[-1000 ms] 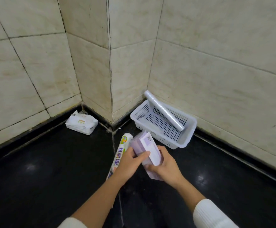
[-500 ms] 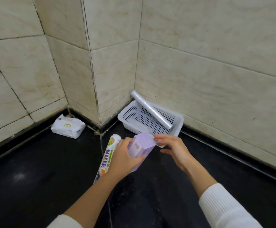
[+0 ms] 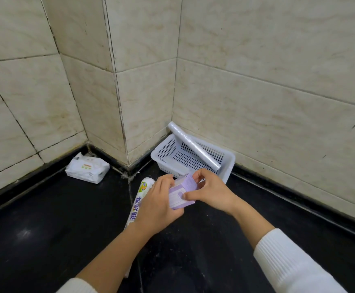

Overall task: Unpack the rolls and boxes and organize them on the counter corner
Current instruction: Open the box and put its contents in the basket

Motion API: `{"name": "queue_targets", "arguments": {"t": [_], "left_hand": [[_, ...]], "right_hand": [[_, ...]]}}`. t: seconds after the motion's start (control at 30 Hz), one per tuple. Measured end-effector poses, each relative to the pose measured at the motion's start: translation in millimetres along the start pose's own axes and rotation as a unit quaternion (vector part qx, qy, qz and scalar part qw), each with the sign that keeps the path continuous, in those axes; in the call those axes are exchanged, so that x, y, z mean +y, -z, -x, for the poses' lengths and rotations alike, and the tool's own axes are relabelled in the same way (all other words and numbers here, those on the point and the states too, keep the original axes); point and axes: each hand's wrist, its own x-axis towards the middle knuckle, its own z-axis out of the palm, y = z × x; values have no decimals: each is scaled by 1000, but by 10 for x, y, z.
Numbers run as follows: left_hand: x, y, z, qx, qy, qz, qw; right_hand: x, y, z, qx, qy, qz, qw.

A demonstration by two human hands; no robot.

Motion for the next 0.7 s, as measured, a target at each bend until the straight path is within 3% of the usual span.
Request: {"name": "queue_targets", "arguments": {"t": [0.13, 0.2, 0.33, 0.4, 0.53, 0.6, 0.7], "left_hand": [[-6, 118, -63, -123, 79, 101, 984], [-10, 154, -107, -142, 83, 105, 981], [-56, 169, -114, -53, 62, 47, 996], [-72, 185, -98, -1, 66, 20, 998], [-82, 227, -70, 60, 47, -11, 997], [-81, 249, -67, 70, 37, -13, 997], [-85, 241, -60, 80, -12, -68, 994]], "right_hand": [[-23, 93, 14, -34, 14, -8, 999], [-62, 109, 47, -45, 40, -15, 998], [-140, 109, 158, 59, 162, 36, 984], [-172, 83, 250, 64, 205, 40, 976], [-233, 31, 346, -20, 121, -77, 989], [-259, 37, 321, -4, 81, -137, 987], [-282, -17, 281, 40, 79, -84, 993]]}}
